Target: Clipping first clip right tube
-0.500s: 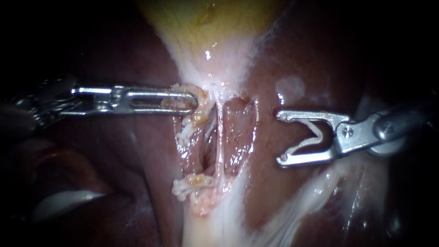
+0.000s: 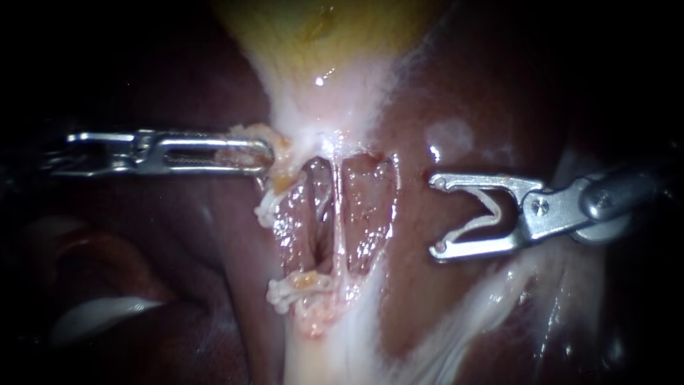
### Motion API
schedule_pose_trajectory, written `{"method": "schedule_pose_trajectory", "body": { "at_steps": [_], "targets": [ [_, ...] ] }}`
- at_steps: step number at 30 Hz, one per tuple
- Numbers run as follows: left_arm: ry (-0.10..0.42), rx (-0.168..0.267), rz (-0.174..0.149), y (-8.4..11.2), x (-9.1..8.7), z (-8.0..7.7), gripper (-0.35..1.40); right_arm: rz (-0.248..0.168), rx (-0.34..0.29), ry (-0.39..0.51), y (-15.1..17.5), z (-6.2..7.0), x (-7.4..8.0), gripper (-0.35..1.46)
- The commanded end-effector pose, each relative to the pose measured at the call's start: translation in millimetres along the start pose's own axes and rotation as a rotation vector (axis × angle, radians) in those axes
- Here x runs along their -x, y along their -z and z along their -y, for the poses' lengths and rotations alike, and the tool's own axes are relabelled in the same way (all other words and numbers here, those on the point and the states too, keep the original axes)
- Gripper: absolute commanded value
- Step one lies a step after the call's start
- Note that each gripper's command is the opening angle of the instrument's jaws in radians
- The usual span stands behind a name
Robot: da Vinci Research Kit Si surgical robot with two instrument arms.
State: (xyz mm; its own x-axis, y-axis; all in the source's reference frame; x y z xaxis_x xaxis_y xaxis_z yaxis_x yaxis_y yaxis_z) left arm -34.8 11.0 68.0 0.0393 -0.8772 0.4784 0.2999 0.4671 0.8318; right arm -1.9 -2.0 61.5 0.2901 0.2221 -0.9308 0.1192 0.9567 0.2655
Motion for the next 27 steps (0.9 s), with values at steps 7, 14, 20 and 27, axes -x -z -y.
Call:
{"method": "schedule_pose_trajectory", "body": {
  "at_steps": [7, 14, 20, 27],
  "targets": [
    [0.006, 0.0, 0.023, 1.9, 1.3, 1.5, -0.35, -0.003, -0.003, -0.029, -0.8, 0.3, 0.1, 0.5],
    [0.006, 0.003, 0.024, 1.7, 1.2, 1.8, -0.35, -0.002, -0.016, -0.122, -4.6, 0.9, 1.7, 0.5],
    [0.007, 0.005, 0.028, 1.6, 1.2, 2.3, -0.35, -0.006, -0.015, -0.201, -8.5, 0.9, 4.1, 0.49],
    [0.007, 0.01, 0.03, 1.6, 1.2, 2.7, -0.35, -0.013, -0.025, -0.27, -13.3, 0.4, 6.4, 0.49]
  ]
}}
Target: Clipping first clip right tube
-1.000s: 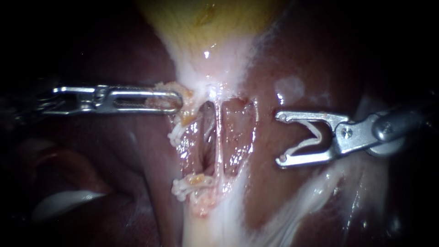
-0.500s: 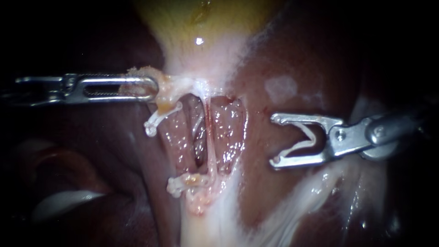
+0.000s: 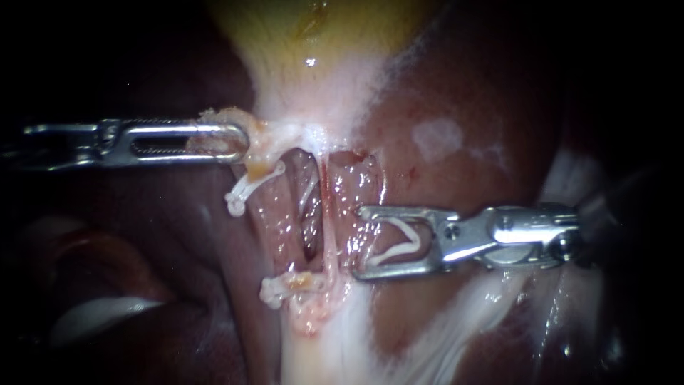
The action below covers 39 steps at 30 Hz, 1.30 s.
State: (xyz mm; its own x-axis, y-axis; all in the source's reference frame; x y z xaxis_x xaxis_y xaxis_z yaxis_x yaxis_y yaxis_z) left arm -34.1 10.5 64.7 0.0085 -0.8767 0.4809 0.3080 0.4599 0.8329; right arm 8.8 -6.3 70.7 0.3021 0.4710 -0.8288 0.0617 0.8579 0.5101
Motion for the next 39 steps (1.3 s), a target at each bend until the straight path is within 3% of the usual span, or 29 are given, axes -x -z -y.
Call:
{"method": "schedule_pose_trajectory", "body": {
  "at_steps": [1, 4, 10, 18, 22, 29, 39],
  "targets": [
    [0.0, 0.002, 0.0, 0.0, 0.0, 0.0, -0.35, 0.001, 0.001, -0.005, -0.5, -0.2, 0.1, 0.49],
    [0.0, 0.002, 0.0, 0.0, 0.0, 0.0, -0.35, 0.001, -0.004, -0.021, -1.8, -0.7, 0.2, 0.49],
    [0.0, 0.002, 0.0, 0.0, 0.0, 0.0, -0.35, -0.046, -0.03, -0.072, -3.5, -1.4, -0.2, 0.48],
    [0.0, 0.002, 0.0, -0.1, 0.0, 0.0, -0.35, -0.103, -0.101, -0.163, -5.3, -1.0, 0.2, 0.41],
    [0.0, 0.002, 0.0, 0.0, 0.0, 0.0, -0.35, -0.102, -0.116, -0.179, -5.1, -1.0, 0.2, 0.3],
    [-0.001, 0.001, 0.0, 0.1, 0.0, -0.2, -0.35, -0.101, -0.085, -0.214, -2.9, -1.5, 0.2, -0.35],
    [-0.002, -0.001, -0.001, 0.2, -0.2, -0.8, -0.35, -0.064, -0.087, -0.223, -2.7, -1.4, 0.5, -0.35]
  ]
}}
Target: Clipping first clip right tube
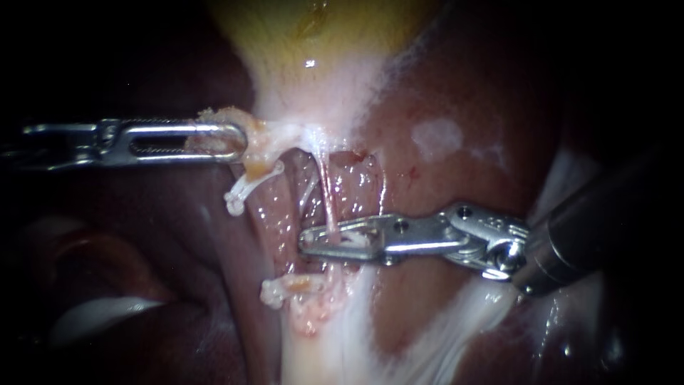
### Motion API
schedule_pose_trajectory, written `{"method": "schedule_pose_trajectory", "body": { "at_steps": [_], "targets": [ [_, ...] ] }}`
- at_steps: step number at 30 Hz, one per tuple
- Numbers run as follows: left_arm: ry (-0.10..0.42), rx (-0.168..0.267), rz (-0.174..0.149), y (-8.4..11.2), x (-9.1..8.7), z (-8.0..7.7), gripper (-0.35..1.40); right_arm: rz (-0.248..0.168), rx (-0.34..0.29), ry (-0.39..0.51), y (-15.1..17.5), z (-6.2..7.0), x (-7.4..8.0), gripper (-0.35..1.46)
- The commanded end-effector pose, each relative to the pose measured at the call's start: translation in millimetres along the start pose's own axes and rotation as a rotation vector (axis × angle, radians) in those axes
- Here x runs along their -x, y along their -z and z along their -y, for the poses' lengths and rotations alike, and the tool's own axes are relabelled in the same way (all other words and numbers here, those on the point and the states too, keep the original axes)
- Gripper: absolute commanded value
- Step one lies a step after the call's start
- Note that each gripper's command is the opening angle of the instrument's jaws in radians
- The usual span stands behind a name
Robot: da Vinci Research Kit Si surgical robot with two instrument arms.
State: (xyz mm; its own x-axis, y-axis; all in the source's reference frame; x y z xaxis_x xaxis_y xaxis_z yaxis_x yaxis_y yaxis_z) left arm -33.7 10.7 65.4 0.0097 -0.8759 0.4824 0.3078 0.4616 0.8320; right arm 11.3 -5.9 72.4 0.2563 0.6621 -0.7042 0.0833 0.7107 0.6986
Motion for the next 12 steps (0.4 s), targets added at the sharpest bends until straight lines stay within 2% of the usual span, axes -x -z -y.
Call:
{"method": "schedule_pose_trajectory", "body": {
  "at_steps": [1, 12],
  "targets": [
    [0.0, -0.001, 0.0, 0.0, 0.0, 0.0, -0.35, 0.0, 0.001, 0.001, 0.0, 0.0, 0.0, -0.35],
    [0.0, -0.001, 0.0, 0.0, -0.1, 0.0, -0.35, 0.0, 0.001, -0.006, 0.1, 0.0, 0.0, -0.35]
  ]
}}
